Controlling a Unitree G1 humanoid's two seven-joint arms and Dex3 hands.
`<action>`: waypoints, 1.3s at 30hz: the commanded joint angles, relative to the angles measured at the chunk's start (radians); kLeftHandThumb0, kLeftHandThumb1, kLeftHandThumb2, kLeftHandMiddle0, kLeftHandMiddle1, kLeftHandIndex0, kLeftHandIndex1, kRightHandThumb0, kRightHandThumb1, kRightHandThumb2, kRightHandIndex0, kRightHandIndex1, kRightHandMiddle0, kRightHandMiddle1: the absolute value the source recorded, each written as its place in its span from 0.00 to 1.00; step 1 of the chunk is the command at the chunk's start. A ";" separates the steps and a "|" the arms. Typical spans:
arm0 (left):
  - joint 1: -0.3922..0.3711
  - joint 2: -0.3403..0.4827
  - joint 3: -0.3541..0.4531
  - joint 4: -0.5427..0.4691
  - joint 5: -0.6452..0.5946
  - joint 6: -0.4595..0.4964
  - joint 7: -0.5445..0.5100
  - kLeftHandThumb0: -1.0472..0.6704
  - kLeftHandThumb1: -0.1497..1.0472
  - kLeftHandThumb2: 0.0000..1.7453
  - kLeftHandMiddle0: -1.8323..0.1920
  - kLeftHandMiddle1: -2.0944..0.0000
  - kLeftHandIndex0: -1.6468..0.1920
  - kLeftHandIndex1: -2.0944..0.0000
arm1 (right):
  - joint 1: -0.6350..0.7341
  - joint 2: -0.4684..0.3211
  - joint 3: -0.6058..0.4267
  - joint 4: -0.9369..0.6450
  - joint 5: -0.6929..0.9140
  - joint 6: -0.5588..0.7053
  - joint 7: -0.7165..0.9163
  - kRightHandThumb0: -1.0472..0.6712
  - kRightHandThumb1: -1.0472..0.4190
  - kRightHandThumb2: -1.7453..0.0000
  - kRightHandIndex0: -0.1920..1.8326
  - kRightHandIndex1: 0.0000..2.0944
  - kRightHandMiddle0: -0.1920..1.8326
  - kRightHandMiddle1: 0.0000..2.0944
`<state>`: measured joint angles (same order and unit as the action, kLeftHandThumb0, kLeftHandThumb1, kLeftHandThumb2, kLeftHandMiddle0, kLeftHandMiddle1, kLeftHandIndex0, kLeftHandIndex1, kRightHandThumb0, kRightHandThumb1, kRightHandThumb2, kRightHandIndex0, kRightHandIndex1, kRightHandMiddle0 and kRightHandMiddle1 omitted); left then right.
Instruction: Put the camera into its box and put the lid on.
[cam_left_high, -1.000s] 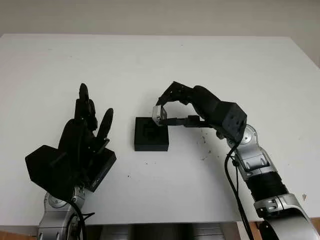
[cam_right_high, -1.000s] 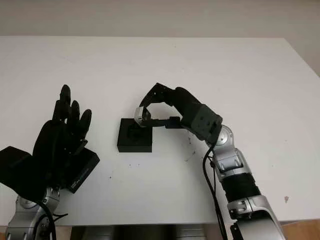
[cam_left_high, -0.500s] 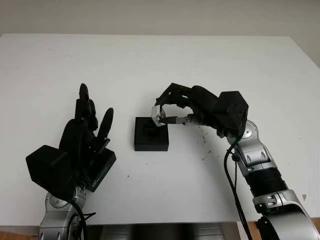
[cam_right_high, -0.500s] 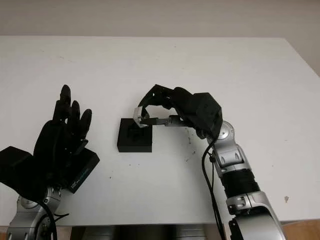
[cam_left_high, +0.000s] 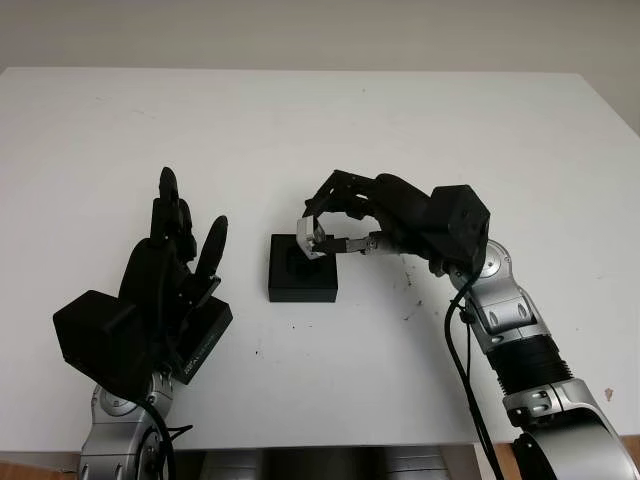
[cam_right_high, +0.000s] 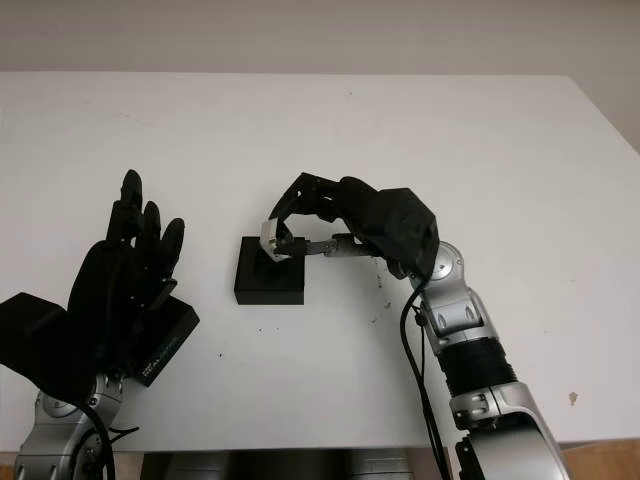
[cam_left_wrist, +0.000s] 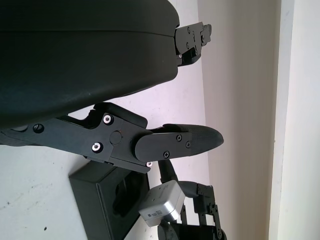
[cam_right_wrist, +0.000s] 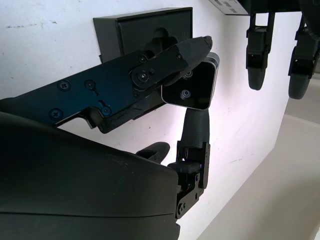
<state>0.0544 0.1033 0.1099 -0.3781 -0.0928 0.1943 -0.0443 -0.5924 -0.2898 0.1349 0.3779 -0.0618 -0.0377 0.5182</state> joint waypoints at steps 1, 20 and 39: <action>0.000 -0.003 -0.003 -0.013 0.002 -0.006 0.002 0.28 1.00 0.26 1.00 0.99 1.00 1.00 | -0.021 -0.009 0.002 -0.016 -0.003 -0.009 0.007 0.30 0.04 0.97 0.24 0.16 0.34 0.78; 0.001 -0.009 -0.002 -0.015 0.000 -0.011 0.003 0.28 1.00 0.26 1.00 0.99 1.00 1.00 | -0.028 -0.023 0.022 0.007 -0.035 -0.031 0.036 0.31 0.04 0.97 0.26 0.14 0.33 0.79; 0.000 -0.009 -0.002 -0.016 -0.001 -0.009 0.004 0.28 1.00 0.25 1.00 0.98 1.00 1.00 | -0.030 -0.041 0.039 0.045 -0.089 -0.109 0.032 0.32 0.04 0.97 0.26 0.12 0.32 0.81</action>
<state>0.0544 0.0982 0.1094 -0.3782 -0.0932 0.1920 -0.0428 -0.6045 -0.3197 0.1719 0.4178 -0.1471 -0.1292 0.5505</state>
